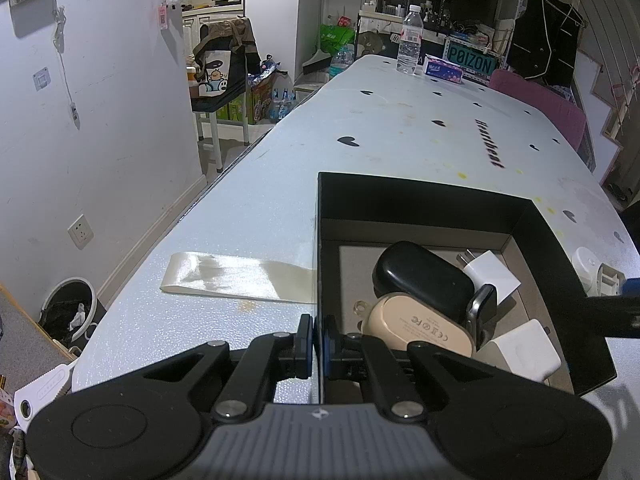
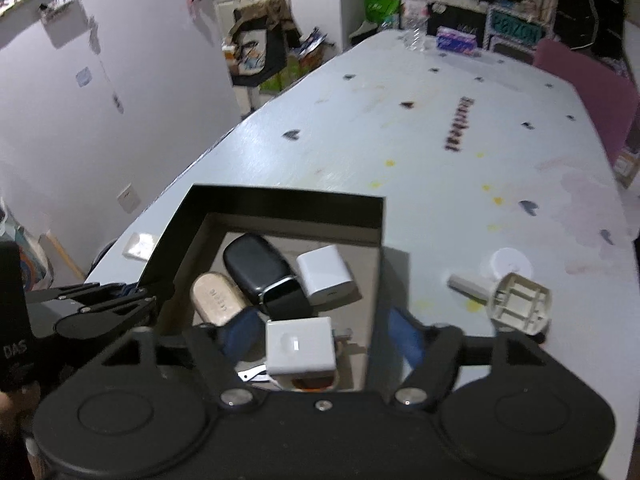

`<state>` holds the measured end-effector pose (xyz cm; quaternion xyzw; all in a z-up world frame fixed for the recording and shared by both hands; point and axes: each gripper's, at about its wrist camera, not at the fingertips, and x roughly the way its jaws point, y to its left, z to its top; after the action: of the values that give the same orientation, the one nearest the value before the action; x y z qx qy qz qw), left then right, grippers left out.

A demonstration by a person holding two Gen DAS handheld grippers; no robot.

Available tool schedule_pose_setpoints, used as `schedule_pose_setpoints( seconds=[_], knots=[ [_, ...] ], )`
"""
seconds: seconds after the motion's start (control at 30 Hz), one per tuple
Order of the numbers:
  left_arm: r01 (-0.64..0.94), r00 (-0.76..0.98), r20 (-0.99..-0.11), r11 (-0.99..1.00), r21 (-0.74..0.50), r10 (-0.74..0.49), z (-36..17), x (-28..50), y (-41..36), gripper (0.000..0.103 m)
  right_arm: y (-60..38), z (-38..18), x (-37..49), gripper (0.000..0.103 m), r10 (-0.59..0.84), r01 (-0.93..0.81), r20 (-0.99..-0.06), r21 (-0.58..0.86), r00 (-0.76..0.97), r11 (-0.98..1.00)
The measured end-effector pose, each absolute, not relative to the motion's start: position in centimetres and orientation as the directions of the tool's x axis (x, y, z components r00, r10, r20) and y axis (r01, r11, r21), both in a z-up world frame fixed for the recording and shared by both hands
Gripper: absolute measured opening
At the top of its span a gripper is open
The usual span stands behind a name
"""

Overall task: Organize rigid objects
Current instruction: 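Lower the smartwatch into the box and open the right gripper, then move the right gripper to the grey battery-holder part and grasp it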

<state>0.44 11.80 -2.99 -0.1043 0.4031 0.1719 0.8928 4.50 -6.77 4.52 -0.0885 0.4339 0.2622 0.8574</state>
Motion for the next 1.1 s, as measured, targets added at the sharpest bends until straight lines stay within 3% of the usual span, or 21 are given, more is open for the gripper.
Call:
schedule_pose_setpoints(
  seconds=[0.13,0.2,0.73,1.1],
  knots=[
    [-0.391,0.616,-0.756,0.919,-0.048,0.223,-3.0,0.4,11.8,0.004,-8.4,5.4,3.9,0.101,0.394,-0.517,-0.756,0.087,0.523,0.852],
    [-0.391,0.616,-0.756,0.919,-0.048,0.223,-3.0,0.4,11.8,0.004,-9.1,5.5,3.7,0.103,0.373,-0.497,-0.751,0.068,0.545,0.865],
    [-0.391,0.616,-0.756,0.919,-0.048,0.223,-3.0,0.4,11.8,0.004,-17.9,0.2,6.6,0.103,0.165,-0.151,-0.740,0.087,0.652,0.985],
    [-0.391,0.616,-0.756,0.919,-0.048,0.223,-3.0,0.4,11.8,0.004,-17.6,-4.3,10.3,0.103,0.100,-0.092,-0.693,0.048,0.714,0.995]
  ],
)
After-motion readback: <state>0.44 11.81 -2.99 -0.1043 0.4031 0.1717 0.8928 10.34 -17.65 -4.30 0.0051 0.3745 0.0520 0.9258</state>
